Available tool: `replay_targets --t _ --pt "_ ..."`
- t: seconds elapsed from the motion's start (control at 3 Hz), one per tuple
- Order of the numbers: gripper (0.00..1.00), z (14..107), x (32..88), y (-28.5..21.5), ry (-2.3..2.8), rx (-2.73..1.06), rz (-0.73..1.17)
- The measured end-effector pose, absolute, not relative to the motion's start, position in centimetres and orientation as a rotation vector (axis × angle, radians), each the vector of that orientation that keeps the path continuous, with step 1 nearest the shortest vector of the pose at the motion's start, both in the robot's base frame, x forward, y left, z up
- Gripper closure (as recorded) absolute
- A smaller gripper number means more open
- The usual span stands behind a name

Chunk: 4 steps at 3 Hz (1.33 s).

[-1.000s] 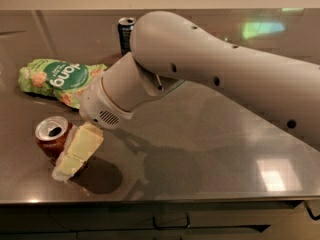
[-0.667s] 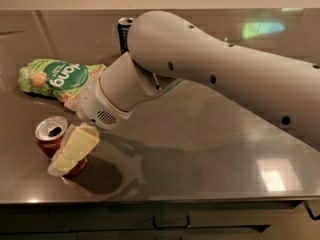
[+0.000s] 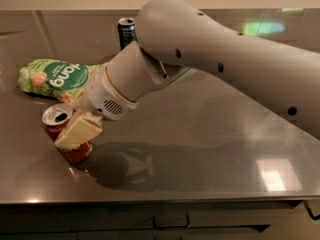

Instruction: Move coke can near pepsi can

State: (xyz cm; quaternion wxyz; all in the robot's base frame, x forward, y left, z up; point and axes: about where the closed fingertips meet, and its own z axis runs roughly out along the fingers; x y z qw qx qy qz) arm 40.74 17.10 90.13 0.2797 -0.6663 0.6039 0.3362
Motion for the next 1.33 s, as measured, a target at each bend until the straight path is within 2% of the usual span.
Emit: replay_targets --t 0.33,0.67,1.33 --pt "0.87 91.3 43.1 15.1 1.673 -1.738 0.855" --pt "1.00 92.2 47.3 12.2 1.757 -1.645 0.760" --pt "1.00 92.9 58.1 6.5 1.886 -1.399 0.587"
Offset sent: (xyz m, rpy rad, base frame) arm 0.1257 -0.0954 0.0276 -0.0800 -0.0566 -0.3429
